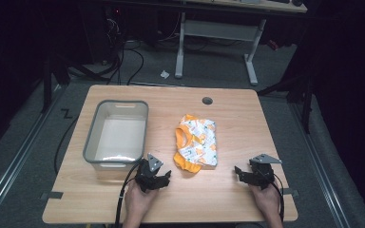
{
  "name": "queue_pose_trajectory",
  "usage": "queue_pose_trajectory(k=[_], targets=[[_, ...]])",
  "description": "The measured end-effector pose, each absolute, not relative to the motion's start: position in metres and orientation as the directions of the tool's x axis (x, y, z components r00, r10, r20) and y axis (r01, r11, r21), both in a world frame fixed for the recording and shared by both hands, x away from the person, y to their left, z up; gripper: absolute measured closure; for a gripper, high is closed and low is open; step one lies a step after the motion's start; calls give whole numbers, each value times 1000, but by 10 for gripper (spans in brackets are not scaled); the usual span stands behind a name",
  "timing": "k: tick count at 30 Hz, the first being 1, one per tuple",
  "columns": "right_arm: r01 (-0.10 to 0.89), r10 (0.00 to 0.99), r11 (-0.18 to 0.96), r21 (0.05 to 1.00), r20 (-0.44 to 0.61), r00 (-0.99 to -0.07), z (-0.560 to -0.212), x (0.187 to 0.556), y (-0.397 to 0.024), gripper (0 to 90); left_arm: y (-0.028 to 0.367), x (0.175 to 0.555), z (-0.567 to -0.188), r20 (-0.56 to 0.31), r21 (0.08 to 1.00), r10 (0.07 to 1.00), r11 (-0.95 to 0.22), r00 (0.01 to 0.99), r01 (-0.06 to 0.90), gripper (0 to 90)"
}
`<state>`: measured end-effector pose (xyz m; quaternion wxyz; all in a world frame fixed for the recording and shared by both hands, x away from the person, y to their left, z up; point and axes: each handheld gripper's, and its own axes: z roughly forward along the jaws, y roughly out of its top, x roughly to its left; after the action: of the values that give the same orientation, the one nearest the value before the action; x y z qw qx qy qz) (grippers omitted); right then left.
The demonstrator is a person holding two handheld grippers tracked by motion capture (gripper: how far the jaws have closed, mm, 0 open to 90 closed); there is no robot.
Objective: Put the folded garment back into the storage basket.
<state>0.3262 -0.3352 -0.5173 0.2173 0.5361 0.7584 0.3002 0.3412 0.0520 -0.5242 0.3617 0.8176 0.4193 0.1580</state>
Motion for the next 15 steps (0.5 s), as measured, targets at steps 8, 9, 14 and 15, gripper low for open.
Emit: queue_pose_trajectory(k=[8, 9, 14, 15], targets=[[683, 944, 243, 689, -8, -329, -517, 326, -335, 276, 52, 341, -524, -44, 723, 801, -387, 597, 572, 313], [682, 944, 244, 689, -8, -329, -517, 326, -335, 276, 51, 341, -524, -43, 725, 804, -384, 594, 572, 313], [682, 944, 244, 689, -9, -329, -517, 326, -335, 276, 51, 341, -524, -44, 725, 805, -383, 592, 573, 312], [683, 944, 243, 689, -8, -328, -517, 326, -335, 276, 51, 341, -524, -44, 725, 805, -382, 592, 573, 312]])
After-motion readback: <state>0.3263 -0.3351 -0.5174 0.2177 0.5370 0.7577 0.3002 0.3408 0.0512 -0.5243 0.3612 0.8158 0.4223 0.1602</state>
